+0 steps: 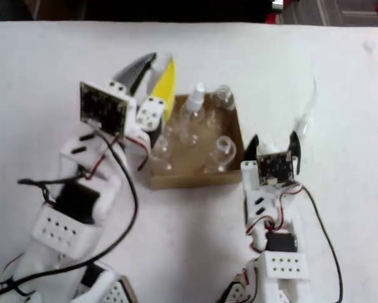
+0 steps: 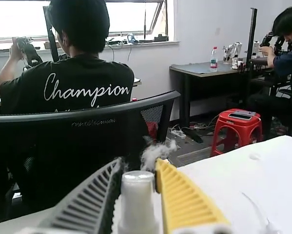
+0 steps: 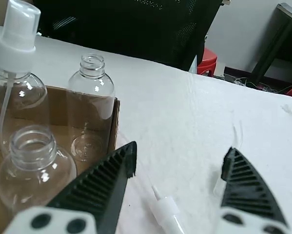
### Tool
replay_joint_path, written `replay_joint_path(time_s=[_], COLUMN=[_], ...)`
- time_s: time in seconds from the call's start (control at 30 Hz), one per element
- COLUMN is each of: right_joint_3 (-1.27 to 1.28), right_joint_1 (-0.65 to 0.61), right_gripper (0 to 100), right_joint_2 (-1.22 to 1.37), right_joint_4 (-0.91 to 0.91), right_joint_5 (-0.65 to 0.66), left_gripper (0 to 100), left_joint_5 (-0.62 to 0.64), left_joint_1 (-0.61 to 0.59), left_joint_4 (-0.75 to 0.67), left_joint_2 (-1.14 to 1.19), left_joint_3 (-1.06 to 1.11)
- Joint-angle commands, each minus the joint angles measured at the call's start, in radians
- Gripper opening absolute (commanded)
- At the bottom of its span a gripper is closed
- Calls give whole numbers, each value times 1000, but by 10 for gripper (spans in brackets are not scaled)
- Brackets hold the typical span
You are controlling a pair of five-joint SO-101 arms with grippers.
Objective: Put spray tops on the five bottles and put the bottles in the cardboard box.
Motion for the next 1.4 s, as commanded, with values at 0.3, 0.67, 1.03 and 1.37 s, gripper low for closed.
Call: replay_joint_path(time_s=[0.3,0.67,1.03,1.37], right_joint_3=[6,6,6,6], right_joint_1=[8,8,8,8], right_gripper=[261,261,261,261], right_joint_2=[-7,-7,-7,-7], right_joint_4=[-25,-25,-25,-25], right_joint_5=[11,11,11,11], left_gripper=[20,20,20,20], left_joint_5=[-12,-11,17,14], left_joint_1=[-33,-30,35,33], left_joint_4=[-189,-187,-52,-5], left_joint_2=[1,-1,-182,-170], left_joint_3=[135,233,74,-11])
